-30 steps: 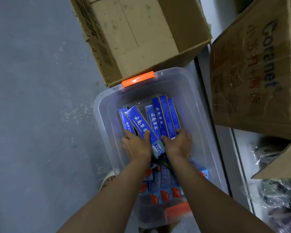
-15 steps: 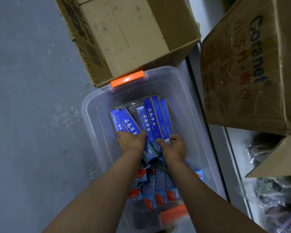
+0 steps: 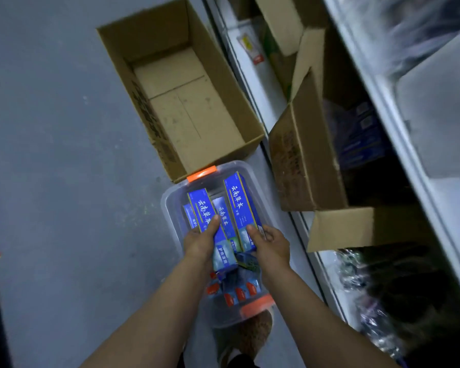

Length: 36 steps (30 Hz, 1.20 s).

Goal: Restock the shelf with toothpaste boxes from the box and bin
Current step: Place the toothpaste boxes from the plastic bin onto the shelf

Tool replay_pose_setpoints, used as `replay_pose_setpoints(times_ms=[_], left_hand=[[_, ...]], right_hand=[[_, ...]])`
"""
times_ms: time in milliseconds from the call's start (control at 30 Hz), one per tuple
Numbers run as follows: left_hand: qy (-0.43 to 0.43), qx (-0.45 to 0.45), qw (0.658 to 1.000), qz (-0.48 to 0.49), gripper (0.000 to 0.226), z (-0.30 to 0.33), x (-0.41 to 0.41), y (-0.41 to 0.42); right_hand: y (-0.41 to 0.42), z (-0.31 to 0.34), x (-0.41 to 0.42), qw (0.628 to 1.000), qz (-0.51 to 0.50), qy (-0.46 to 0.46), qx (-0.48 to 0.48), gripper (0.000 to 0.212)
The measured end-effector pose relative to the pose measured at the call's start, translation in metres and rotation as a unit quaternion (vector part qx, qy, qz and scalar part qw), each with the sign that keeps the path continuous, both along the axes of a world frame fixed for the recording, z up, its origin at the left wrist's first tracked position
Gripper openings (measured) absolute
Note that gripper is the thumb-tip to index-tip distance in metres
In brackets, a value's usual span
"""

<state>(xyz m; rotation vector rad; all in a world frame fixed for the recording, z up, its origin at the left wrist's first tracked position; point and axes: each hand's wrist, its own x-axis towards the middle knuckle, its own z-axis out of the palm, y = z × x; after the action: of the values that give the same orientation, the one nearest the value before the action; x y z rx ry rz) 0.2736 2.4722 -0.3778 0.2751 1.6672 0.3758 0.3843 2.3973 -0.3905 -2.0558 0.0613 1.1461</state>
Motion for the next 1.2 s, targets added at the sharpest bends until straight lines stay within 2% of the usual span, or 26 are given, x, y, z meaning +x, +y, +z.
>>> replay_pose_setpoints(times_ms=[67, 100, 233, 367, 433, 533, 633, 733, 867, 1033, 1200], left_hand=[[0.000, 0.006, 1.000, 0.023, 0.028, 0.044, -0.004, -0.003], [0.000, 0.009, 1.000, 0.030, 0.031, 0.069, -0.006, -0.003], [-0.045, 0.041, 0.997, 0.047, 0.035, 0.165, -0.004, -0.003], [-0.174, 0.048, 0.983, 0.034, 0.049, 0.244, 0.003, 0.000], [-0.227, 0.049, 0.973, 0.015, 0.050, 0.287, 0.005, 0.004], [-0.291, 0.067, 0.954, -0.032, 0.035, 0.364, 0.007, 0.009], [-0.338, 0.092, 0.934, -0.072, 0.028, 0.435, 0.013, 0.010], [-0.384, 0.126, 0.909, -0.097, 0.024, 0.500, 0.024, 0.007], [-0.431, 0.159, 0.876, -0.149, 0.022, 0.578, 0.045, -0.015], [-0.495, 0.169, 0.826, -0.211, 0.031, 0.666, 0.071, -0.068], [-0.561, 0.176, 0.765, -0.264, 0.028, 0.740, 0.099, -0.132]], right_hand=[[-0.007, 0.033, 0.000, 0.999, -0.019, 0.017, 0.027, 0.061], [-0.008, 0.054, -0.001, 0.999, -0.025, 0.021, 0.038, 0.063], [-0.003, 0.165, -0.006, 0.993, -0.064, 0.019, 0.099, 0.045], [-0.002, 0.253, -0.007, 0.980, -0.114, -0.015, 0.164, 0.018], [-0.004, 0.301, -0.008, 0.969, -0.139, -0.039, 0.198, 0.016], [-0.011, 0.379, -0.007, 0.952, -0.168, -0.081, 0.243, 0.020], [-0.027, 0.462, -0.005, 0.925, -0.199, -0.133, 0.295, 0.013], [-0.050, 0.538, -0.002, 0.900, -0.199, -0.194, 0.336, 0.017], [-0.088, 0.629, -0.003, 0.854, -0.240, -0.234, 0.399, 0.024], [-0.144, 0.723, -0.003, 0.798, -0.276, -0.306, 0.439, 0.027], [-0.212, 0.792, 0.007, 0.742, -0.299, -0.394, 0.452, 0.021]])
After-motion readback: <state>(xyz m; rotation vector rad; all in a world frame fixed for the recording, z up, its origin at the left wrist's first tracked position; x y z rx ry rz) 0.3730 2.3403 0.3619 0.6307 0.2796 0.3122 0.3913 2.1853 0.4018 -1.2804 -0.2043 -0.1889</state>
